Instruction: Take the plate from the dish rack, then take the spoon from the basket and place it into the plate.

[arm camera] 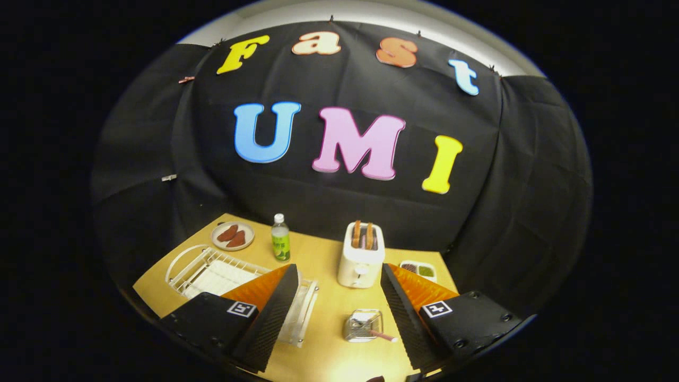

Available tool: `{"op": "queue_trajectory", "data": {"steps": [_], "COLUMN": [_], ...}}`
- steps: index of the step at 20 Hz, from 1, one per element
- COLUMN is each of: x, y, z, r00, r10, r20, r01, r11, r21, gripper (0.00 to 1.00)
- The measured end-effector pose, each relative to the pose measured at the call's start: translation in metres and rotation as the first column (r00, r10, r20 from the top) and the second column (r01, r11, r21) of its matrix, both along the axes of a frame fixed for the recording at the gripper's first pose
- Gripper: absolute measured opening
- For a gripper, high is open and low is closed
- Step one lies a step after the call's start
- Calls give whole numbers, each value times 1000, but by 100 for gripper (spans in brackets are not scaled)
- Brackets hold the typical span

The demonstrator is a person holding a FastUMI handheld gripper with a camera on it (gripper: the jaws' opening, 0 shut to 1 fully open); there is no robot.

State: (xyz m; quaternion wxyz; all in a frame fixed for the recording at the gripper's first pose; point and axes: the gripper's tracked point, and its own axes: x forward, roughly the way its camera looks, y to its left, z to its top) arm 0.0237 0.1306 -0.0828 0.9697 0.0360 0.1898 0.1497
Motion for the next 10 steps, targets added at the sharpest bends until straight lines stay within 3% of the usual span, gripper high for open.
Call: {"op": "queue_trajectory", "data": {"steps": [5,10], "x": [26,49], "y": [57,95], "z": [-68,-115], "r00": [978,947], "r10": [41,18], "r20": [-207,-320], "r01": [-37,-14], "r11": [999,1000], "r21": [22,14], "gripper": [96,92]}}
